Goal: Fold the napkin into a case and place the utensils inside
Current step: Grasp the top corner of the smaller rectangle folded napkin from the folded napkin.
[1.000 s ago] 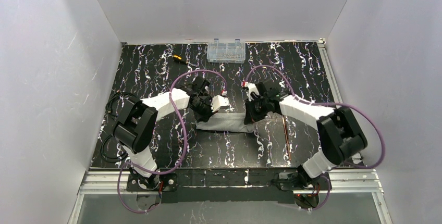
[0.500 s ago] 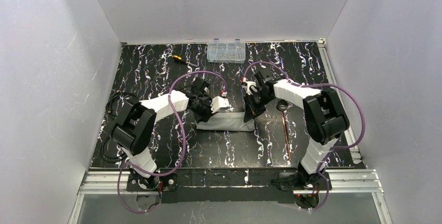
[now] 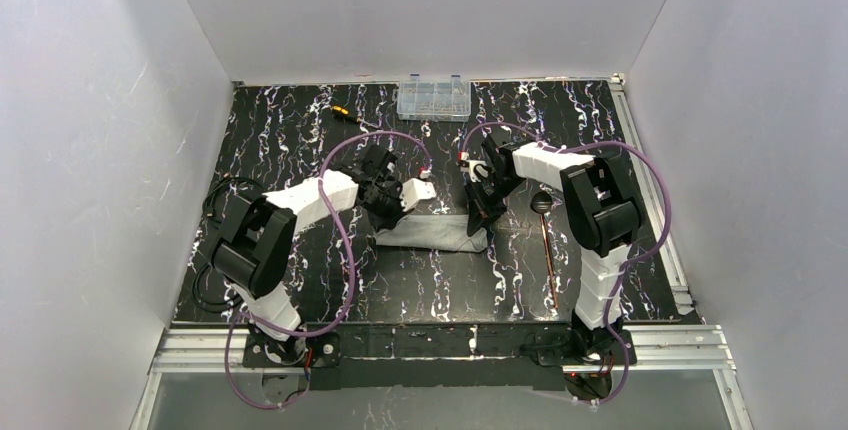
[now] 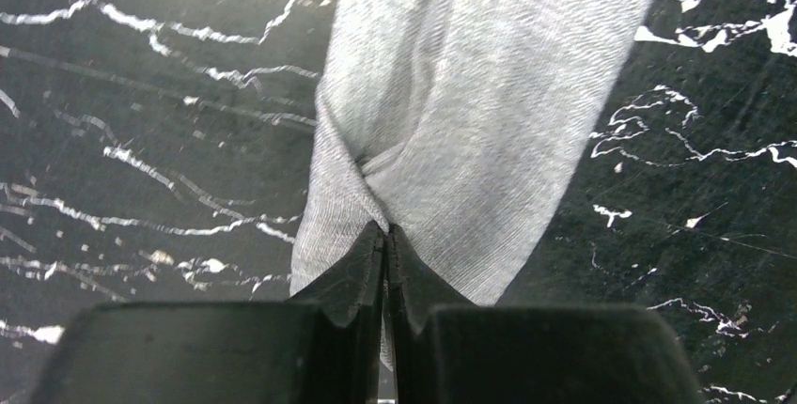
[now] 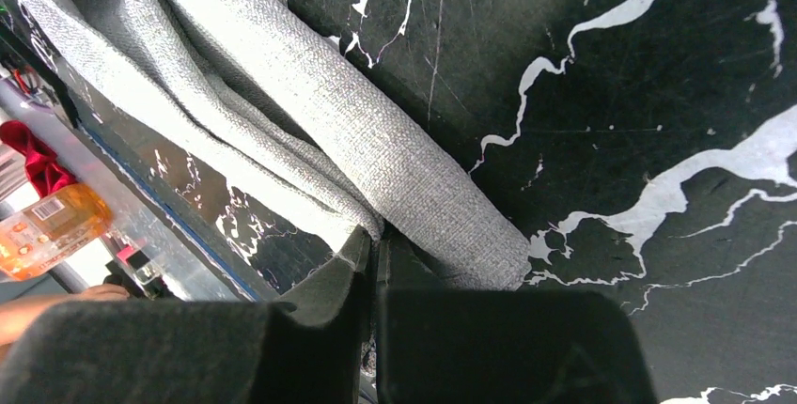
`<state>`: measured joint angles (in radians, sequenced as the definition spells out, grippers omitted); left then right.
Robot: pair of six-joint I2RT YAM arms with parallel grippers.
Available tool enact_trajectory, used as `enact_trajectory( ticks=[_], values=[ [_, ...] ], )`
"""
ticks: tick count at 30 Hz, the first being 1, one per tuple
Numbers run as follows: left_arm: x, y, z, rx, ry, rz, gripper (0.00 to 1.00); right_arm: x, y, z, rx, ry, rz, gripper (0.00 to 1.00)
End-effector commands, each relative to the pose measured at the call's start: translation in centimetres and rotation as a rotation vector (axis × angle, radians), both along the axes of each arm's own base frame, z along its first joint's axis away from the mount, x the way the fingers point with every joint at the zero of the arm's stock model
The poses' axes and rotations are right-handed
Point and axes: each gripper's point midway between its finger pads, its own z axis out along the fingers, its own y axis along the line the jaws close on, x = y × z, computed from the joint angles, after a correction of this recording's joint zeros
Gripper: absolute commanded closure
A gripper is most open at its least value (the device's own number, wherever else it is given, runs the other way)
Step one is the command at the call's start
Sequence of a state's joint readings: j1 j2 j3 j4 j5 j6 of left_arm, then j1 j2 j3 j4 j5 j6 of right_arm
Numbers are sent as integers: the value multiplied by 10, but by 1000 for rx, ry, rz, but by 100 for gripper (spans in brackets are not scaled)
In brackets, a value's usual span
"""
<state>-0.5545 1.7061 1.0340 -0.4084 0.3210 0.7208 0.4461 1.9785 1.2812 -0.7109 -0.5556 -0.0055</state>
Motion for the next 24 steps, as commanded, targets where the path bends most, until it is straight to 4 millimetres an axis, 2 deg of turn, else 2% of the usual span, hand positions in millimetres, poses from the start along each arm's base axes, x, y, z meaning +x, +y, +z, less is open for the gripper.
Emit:
enact_trajectory(
  ticks=[1, 10, 14, 20, 24],
  values=[
    [-1, 17, 7, 22, 90, 94, 100, -1, -7, 3, -23, -10, 20, 95],
    [-1, 19, 14, -22, 117, 99, 100, -2, -5, -1, -11, 3, 28, 95],
    [-2, 13, 13, -42, 135, 108, 100, -3, -3, -3, 1, 10, 28, 95],
    [-7, 2, 9, -49, 144, 95, 100, 2, 12, 13, 102, -3, 21, 94],
    [-2, 5, 11, -31, 120, 116, 100, 4, 12, 14, 95, 1, 21, 94]
  ],
)
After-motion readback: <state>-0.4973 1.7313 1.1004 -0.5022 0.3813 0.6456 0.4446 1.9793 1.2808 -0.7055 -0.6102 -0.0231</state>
